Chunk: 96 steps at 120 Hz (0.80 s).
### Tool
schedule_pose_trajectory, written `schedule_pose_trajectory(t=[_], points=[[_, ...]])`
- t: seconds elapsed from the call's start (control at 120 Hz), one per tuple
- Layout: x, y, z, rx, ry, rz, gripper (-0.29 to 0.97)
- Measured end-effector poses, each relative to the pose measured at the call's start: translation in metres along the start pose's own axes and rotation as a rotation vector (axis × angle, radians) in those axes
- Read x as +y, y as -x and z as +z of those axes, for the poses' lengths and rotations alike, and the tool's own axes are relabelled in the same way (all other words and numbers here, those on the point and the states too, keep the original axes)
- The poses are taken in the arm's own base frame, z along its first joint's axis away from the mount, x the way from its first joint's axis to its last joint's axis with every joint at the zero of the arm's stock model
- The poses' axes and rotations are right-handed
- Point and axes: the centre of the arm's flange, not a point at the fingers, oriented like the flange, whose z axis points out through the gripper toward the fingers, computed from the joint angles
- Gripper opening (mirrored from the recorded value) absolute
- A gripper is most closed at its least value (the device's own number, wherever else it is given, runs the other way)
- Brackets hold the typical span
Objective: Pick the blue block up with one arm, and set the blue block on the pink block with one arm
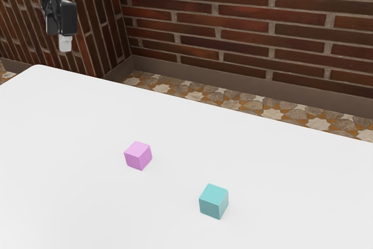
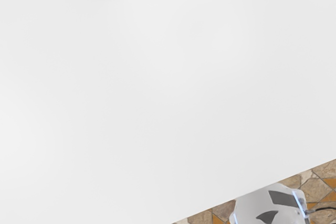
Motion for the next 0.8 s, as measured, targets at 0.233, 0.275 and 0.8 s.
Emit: schedule_pose_trajectory(t=[0.233,0.275,0.8], points=[[0.022,-0.054,0.009,0.083,0.007,0.246,0.68],[0.030,-0.074,0.021,0.087,0.028,0.295,0.68],[0.145,-0.222,0.159,0.062,0.085,0.547,0.68]])
